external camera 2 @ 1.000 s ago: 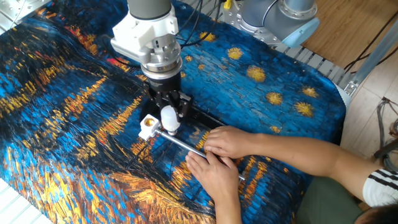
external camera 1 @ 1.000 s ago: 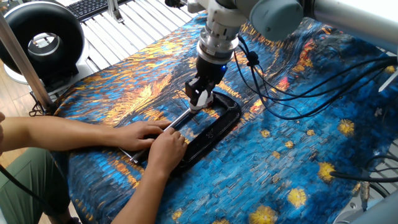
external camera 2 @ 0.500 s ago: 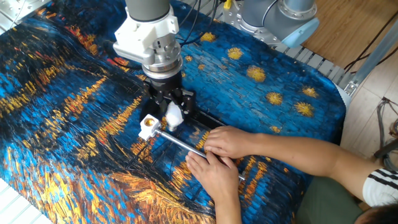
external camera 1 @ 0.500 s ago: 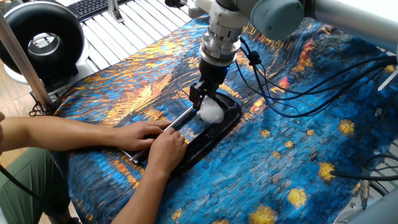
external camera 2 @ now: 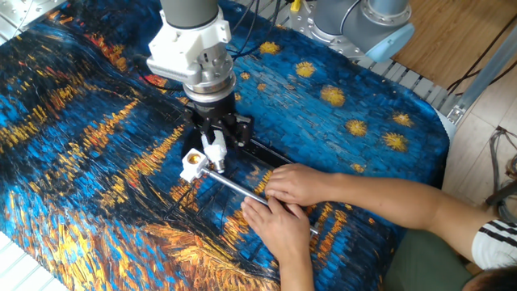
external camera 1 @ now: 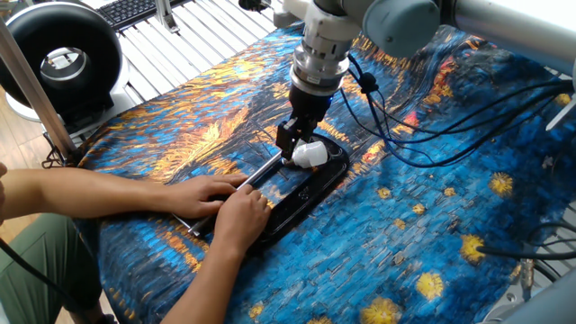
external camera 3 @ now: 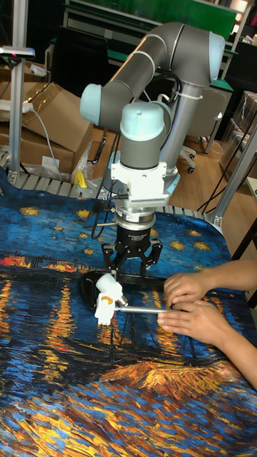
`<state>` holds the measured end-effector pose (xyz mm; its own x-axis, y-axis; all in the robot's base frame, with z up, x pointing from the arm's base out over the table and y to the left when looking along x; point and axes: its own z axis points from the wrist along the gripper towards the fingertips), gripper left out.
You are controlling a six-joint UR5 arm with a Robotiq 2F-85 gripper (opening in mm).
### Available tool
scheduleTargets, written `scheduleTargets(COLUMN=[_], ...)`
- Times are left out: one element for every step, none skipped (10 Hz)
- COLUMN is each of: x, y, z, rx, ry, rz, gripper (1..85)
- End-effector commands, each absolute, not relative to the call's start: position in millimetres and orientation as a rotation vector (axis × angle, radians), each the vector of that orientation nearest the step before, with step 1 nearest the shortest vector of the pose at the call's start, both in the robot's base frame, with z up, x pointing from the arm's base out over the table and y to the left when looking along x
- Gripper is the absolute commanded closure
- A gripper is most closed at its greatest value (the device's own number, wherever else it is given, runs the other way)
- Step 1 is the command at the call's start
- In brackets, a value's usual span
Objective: Take out the light bulb by rotating it
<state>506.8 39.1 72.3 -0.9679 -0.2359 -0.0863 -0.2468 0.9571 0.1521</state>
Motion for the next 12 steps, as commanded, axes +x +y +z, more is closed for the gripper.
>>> scheduleTargets(x=[513, 519, 524, 526, 527, 528, 529, 528, 527, 527, 527, 526], y=[20, 10, -4, -10, -12, -13, -16, -17, -18, -19, -22, -18], z=[78, 81, 86, 93, 98, 103, 108, 114, 119, 123, 126, 131], rx=[-0.38, -0.345, -0.344, -0.318, -0.292, -0.243, -0.239, -0.23, -0.216, -0.198, -0.191, -0.167], ry=[3.047, 3.046, 3.043, 3.038, 3.031, 3.032, 3.033, 3.039, 3.04, 3.038, 3.033, 3.025], rz=[0.176, 0.128, 0.056, 0.032, 0.022, 0.022, 0.01, 0.011, 0.012, 0.003, -0.015, 0.004], gripper=[33.7, 37.7, 43.0, 45.0, 46.0, 52.0, 53.0, 53.3, 54.0, 56.0, 58.0, 59.3])
